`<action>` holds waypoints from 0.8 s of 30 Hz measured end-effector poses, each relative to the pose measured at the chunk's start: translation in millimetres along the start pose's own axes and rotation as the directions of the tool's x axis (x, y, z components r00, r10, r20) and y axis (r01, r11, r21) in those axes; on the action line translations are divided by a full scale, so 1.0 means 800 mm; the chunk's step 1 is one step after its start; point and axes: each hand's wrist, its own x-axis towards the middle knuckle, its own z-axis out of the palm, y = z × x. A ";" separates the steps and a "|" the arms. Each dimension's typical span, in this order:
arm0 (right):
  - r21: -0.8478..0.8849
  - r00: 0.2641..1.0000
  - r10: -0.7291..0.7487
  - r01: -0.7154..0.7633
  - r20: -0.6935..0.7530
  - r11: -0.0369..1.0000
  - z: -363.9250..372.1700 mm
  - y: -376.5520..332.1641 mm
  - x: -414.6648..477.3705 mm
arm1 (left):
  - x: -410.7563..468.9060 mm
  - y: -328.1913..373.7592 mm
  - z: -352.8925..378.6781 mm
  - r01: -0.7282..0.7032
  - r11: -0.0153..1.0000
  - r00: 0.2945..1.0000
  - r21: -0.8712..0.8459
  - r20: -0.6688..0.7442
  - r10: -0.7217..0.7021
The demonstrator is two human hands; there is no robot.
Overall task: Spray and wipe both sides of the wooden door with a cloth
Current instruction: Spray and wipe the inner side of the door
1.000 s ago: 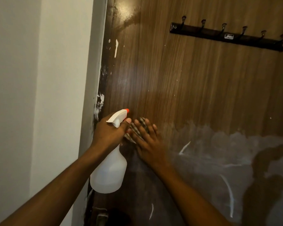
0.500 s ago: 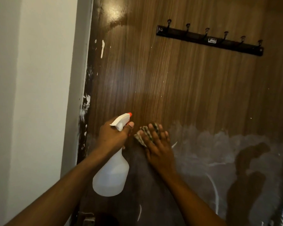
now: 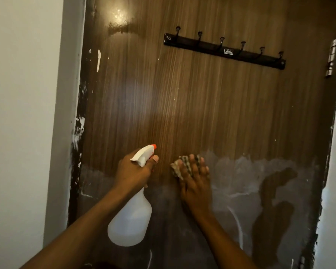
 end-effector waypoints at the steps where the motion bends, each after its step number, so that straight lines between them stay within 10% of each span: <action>1: 0.000 0.995 0.094 -0.094 -0.017 0.996 -0.006 0.013 0.004 | -0.001 0.000 0.005 0.011 1.000 1.000 -0.008 0.011 -0.011; 6: 0.034 0.908 0.405 -0.403 -0.110 0.914 -0.024 0.018 0.082 | -0.004 0.005 0.032 0.047 0.999 0.999 -0.009 0.024 -0.047; 12: -0.017 0.993 -0.051 0.053 0.108 0.998 -0.017 0.038 -0.019 | -0.011 0.016 0.064 0.026 0.999 0.999 -0.022 0.042 -0.025; 19: 0.017 0.890 0.448 -0.448 -0.082 0.894 -0.046 0.110 0.038 | -0.026 0.026 0.106 0.041 0.999 0.998 -0.005 0.047 -0.041; 24: -0.055 0.998 -0.006 0.009 0.061 0.998 -0.031 0.126 -0.018 | -0.038 0.036 0.146 0.059 0.997 0.996 -0.043 0.068 -0.056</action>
